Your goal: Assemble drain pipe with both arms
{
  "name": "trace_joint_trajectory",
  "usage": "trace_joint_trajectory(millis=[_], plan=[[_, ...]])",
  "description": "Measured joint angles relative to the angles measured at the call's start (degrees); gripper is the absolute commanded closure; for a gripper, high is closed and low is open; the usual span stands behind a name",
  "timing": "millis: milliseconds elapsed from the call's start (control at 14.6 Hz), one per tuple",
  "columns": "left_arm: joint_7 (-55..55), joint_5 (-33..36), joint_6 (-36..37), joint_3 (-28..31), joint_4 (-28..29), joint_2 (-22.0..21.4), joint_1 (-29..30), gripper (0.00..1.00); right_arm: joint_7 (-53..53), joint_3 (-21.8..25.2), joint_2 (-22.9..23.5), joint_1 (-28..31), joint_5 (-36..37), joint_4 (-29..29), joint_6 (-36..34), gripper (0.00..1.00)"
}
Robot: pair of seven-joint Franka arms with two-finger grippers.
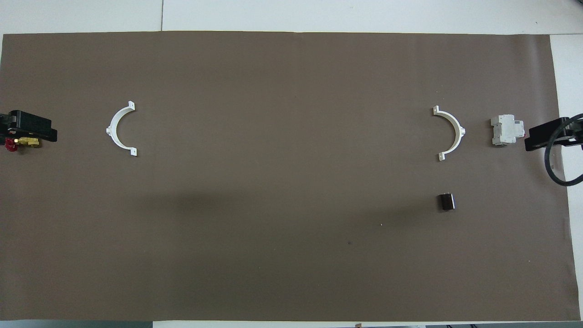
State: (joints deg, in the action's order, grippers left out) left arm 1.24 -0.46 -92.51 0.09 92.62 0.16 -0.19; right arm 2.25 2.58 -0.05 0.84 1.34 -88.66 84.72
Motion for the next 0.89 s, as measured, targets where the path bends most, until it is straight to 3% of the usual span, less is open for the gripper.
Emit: trace_joint_trajectory(millis=[618,892], plan=[[0.0,0.0,0.02,0.06,0.0,-0.12,0.02,0.0,0.48,-0.03,-0.01,-0.49,-0.49,-0.76,0.88,0.0],[-0.01,0.0,-0.7,0.07,0.6,-0.16,0.02,0.0,1.83,-0.1,-0.74,-0.59,-3.32,-11.85,16.98,0.0]])
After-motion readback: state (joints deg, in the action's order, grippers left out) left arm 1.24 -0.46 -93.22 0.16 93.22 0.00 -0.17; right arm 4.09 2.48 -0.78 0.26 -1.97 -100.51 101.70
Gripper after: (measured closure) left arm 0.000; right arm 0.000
